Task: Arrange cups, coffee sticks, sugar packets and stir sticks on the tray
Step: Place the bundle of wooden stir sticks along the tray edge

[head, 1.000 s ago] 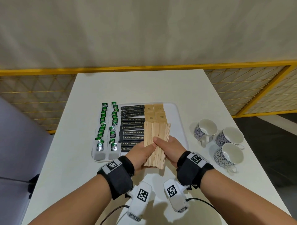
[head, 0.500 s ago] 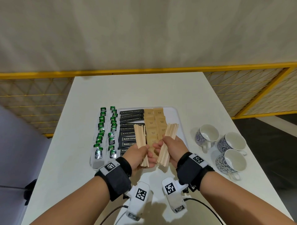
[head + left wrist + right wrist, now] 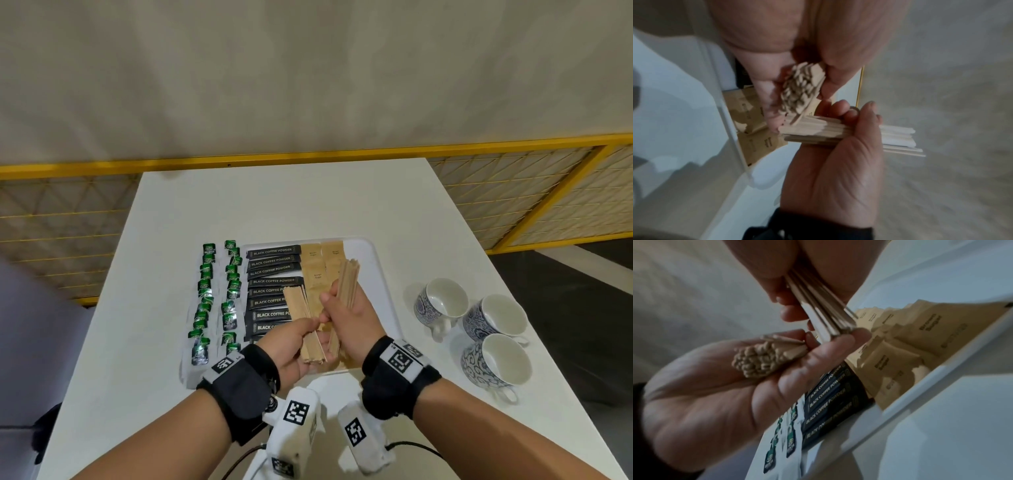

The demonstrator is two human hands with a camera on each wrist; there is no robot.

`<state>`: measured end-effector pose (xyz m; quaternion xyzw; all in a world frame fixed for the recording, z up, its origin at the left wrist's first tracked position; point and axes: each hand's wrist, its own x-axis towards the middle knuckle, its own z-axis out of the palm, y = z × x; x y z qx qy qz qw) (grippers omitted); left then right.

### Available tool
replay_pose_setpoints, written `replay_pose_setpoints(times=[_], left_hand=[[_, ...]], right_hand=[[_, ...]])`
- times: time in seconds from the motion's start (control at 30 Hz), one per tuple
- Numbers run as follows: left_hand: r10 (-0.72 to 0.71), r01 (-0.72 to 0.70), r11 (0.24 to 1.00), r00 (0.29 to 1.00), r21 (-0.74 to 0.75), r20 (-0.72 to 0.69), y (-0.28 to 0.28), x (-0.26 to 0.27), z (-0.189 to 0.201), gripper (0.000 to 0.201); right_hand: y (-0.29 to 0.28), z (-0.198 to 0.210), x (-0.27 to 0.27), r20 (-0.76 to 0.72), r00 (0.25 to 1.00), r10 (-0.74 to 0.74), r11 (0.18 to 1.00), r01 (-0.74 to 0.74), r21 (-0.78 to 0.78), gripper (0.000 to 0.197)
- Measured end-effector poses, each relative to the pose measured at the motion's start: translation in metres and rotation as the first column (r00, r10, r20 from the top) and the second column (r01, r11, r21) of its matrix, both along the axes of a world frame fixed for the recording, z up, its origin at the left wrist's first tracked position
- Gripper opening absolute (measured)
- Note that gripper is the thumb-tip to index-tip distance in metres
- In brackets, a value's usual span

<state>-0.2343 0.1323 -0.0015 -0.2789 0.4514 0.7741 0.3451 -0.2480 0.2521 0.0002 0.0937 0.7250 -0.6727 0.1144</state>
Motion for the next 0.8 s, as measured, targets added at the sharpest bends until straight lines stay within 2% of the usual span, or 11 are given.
replay_pose_setpoints(times=[0.13,0.2,0.3,0.37,0.43,0.5,0.63,0.8], left_hand=[[0.003,-0.003,1.000,1.000,0.021,-0.005,-0.001,-0.008,-0.001,0.020],[-0.031,0.031,1.000,0.999,-0.005,-0.032,-0.002,-0.012,-0.001,0.021],[-0.105,0.087,0.985,0.988,-0.150,-0.116,-0.008,-0.020,-0.004,0.017],[-0.144,0.107,0.971,0.976,-0.215,-0.166,-0.014,-0.023,-0.005,0.016],[-0.167,0.111,0.958,0.966,-0.264,-0.198,-0.021,-0.026,-0.005,0.018],[-0.173,0.110,0.953,0.962,-0.282,-0.210,-0.026,-0.030,-0.006,0.015],[-0.155,0.091,0.951,0.967,-0.296,-0.203,-0.035,-0.037,-0.014,0.006],[-0.117,0.060,0.958,0.975,-0.282,-0.189,-0.039,-0.045,-0.024,0.008]], right_hand=[[-0.001,-0.001,-0.009,0.030,1.000,-0.004,1.000,0.004,-0.003,0.004],[0.001,-0.002,-0.022,0.034,0.997,-0.064,0.997,0.063,0.040,0.003],[0.015,-0.010,-0.057,0.085,0.983,-0.160,0.967,0.139,0.213,0.011],[0.028,-0.018,-0.080,0.159,0.973,-0.168,0.933,0.104,0.344,0.018],[0.039,-0.027,-0.100,0.208,0.969,-0.136,0.871,0.017,0.491,0.019],[0.045,-0.032,-0.115,0.230,0.967,-0.112,0.773,-0.061,0.632,0.017],[0.045,-0.039,-0.131,0.278,0.956,-0.088,0.597,-0.173,0.784,0.029],[0.040,-0.044,-0.136,0.246,0.967,-0.060,0.532,-0.178,0.828,0.038]])
